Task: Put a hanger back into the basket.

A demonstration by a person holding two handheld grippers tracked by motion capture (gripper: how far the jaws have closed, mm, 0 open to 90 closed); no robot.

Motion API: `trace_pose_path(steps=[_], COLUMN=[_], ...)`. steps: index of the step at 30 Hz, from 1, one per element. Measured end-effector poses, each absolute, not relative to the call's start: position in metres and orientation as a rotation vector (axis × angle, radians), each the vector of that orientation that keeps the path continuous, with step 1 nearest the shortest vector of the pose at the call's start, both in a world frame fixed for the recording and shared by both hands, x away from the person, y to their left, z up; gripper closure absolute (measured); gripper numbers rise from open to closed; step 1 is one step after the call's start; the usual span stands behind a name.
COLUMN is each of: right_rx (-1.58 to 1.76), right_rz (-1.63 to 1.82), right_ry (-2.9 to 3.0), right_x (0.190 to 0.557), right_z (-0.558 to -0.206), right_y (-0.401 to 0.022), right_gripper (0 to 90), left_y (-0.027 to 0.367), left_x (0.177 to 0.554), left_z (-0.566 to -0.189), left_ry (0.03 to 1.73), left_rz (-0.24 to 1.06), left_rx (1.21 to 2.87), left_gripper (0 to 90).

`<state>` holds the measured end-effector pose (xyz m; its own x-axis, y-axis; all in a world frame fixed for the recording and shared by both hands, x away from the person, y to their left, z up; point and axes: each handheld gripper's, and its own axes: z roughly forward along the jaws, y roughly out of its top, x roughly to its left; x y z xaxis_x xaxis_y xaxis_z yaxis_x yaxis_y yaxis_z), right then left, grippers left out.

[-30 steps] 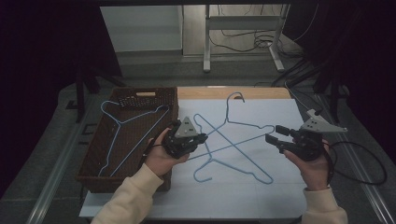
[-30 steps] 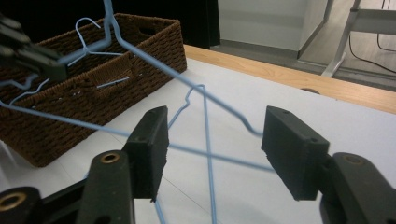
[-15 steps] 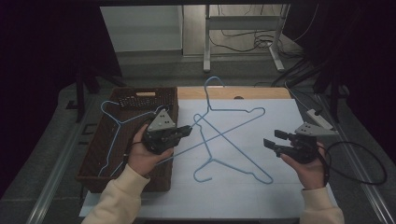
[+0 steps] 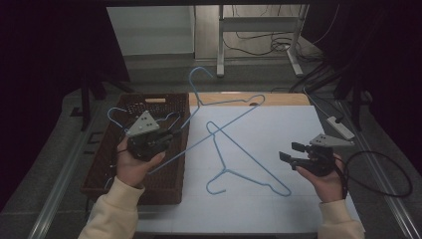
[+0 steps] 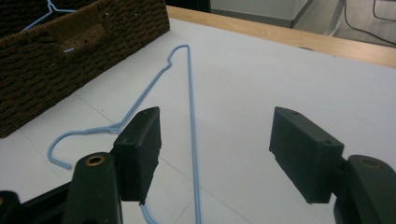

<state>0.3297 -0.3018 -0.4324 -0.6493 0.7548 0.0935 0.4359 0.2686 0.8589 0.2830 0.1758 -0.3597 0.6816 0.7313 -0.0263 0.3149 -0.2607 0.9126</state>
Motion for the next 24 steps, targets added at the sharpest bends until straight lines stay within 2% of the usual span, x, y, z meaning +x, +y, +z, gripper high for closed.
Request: trace_pose_path(steps=[15,24], right_rx=[1.088,1.081], right_rz=[1.325,1.313], right_ry=[2.222,2.235], right_x=[0.327,0.328], right_z=[-0.437,-0.439], right_y=[-0.303,-0.301], right_gripper=[34.5,34.3], left_y=[0.242,0.264], left_x=[0.271,0.269], left_z=[-0.375,-0.386], left_ry=[1.005,1.089], left_rz=[0.611,0.668], left_rx=[1.747,1.755], left_gripper=[87.2,87.2])
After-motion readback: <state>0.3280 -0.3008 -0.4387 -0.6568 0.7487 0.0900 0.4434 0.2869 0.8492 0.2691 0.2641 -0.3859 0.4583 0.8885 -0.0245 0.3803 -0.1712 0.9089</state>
